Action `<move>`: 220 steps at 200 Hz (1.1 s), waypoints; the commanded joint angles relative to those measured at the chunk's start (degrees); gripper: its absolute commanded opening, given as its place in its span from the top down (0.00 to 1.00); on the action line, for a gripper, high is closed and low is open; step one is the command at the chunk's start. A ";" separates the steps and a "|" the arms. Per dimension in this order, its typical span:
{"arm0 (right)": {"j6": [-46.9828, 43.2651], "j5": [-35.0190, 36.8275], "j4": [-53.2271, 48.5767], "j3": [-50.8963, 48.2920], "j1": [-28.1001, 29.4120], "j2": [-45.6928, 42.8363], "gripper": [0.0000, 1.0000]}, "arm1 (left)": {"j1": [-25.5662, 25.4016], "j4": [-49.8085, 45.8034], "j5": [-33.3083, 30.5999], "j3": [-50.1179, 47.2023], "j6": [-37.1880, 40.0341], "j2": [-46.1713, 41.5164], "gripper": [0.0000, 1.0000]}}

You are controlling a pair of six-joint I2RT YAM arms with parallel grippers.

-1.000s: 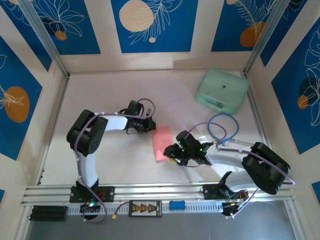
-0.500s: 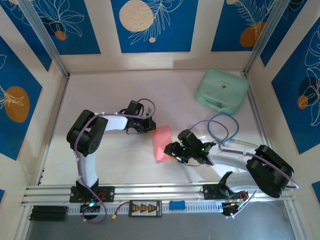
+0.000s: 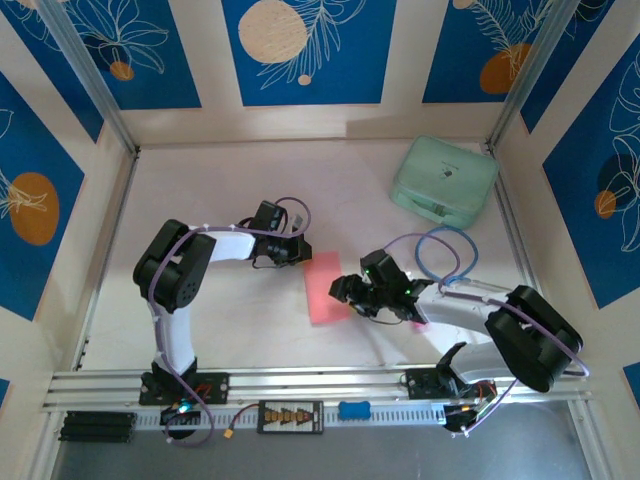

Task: Fold a paper plane with a square sheet of paper (pick it up from the middle)
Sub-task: Fold the triangle a second time at the center of the table.

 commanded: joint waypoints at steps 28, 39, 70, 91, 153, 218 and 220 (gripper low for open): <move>-2.89 -7.11 7.27 0.12 -1.76 3.65 0.45 | 0.17 -3.58 -0.35 -1.53 -0.35 2.40 0.92; -3.46 -7.83 7.54 0.48 -2.11 4.40 0.45 | 0.17 -3.66 -0.39 -1.41 -0.24 2.43 0.92; -5.64 -10.57 7.85 1.60 -3.73 6.36 0.46 | 0.23 -3.84 0.12 -1.05 -0.07 2.36 0.92; -7.69 -13.27 7.50 2.34 -5.45 7.72 0.50 | 0.21 -3.85 0.53 -0.88 0.20 2.10 0.91; -13.88 -19.51 6.63 4.49 -9.91 10.78 0.69 | 0.07 -3.48 1.80 -0.41 0.51 1.47 0.87; -13.88 -19.86 6.18 5.44 -12.11 13.89 0.93 | -0.49 -2.87 1.35 -0.97 0.50 -4.27 0.63; -13.74 -19.65 6.18 5.49 -12.10 13.84 0.93 | -0.48 -2.88 1.23 -1.05 0.63 -4.59 0.61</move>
